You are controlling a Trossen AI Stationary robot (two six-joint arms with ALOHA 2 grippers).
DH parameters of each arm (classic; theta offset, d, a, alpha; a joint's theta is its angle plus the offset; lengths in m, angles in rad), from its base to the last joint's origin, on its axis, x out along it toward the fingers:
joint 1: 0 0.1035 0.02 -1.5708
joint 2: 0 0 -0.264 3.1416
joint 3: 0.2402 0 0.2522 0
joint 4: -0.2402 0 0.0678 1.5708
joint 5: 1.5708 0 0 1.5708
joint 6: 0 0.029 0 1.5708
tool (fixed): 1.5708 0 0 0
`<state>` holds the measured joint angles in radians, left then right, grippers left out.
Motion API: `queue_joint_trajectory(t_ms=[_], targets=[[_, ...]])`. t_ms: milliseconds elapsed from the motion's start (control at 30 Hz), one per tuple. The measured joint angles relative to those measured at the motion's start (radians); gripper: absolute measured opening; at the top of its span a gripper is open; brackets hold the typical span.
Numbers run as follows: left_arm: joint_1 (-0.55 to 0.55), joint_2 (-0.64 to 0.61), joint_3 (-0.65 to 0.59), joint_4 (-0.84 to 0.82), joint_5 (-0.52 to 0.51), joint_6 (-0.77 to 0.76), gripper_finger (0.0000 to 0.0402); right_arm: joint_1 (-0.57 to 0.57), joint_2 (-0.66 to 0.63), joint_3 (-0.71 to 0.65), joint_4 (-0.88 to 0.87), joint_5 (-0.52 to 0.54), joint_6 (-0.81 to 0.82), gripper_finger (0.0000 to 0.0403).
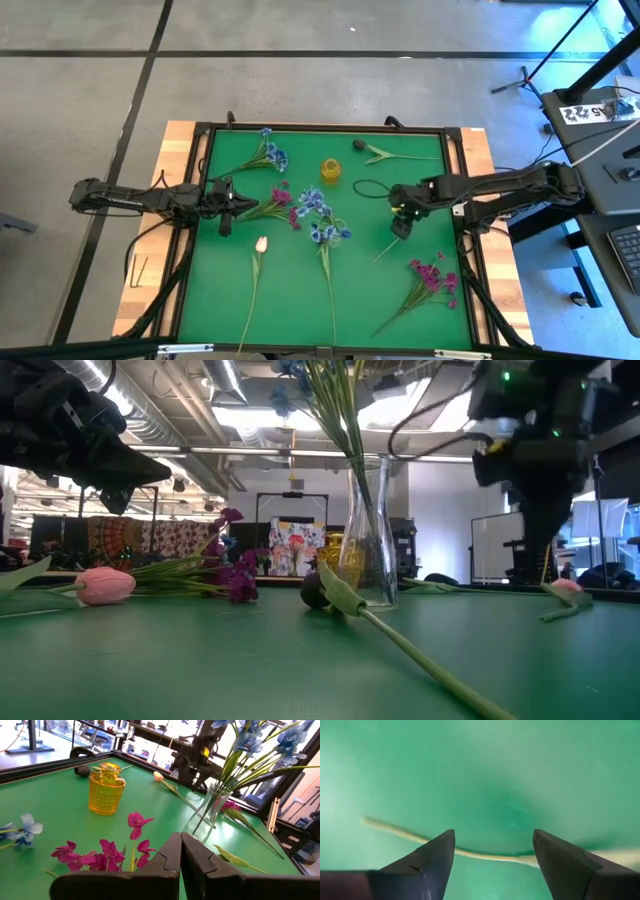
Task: Sort flowers into vase by color
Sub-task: Put the right pink flower into the transparent vase
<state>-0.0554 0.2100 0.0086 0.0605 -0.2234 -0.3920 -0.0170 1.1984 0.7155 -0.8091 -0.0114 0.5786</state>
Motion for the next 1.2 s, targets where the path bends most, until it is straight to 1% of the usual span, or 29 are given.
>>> queue_joint_trajectory(t_ms=[100, 200, 333, 433, 600, 667, 933, 1067, 1200], targets=[[0.0, 0.0, 0.0, 0.0, 0.0, 0.0, 0.0, 0.0, -0.022, 0.033, -0.05, 0.063, 0.21, 0.0269], [0.0, 0.0, 0.0, 0.0, 0.0, 0.0, 0.0, 0.0, -0.023, 0.033, -0.114, 0.072, 0.368, 0.0269], [0.0, 0.0, 0.0, 0.0, 0.0, -0.002, 0.0, 0.003, -0.007, 0.033, -0.227, 0.069, 0.524, 0.0269], [0.0, 0.0, 0.0, 0.0, 0.0, -0.002, 0.0, 0.028, 0.004, 0.033, -0.258, 0.064, 0.596, 0.0269], [0.0, 0.0, 0.0, 0.0, 0.0, 0.0, 0.0, 0.086, 0.03, 0.031, -0.221, 0.093, 0.692, 0.0269], [0.0, 0.0, 0.0, 0.0, 0.0, 0.0, 0.0, 0.098, 0.036, 0.009, -0.188, 0.099, 0.718, 0.0269], [0.0, 0.0, 0.0, 0.0, 0.0, -0.001, 0.0, 0.096, 0.037, -0.133, -0.009, 0.11, 0.808, 0.0269], [0.0, 0.0, 0.0, 0.0, 0.0, 0.0, 0.0, 0.093, 0.037, -0.192, 0.014, 0.134, 0.856, 0.0269], [0.0, 0.0, 0.0, 0.001, 0.0, 0.0, 0.0, 0.056, 0.032, -0.232, 0.035, 0.132, 0.858, 0.0269]])
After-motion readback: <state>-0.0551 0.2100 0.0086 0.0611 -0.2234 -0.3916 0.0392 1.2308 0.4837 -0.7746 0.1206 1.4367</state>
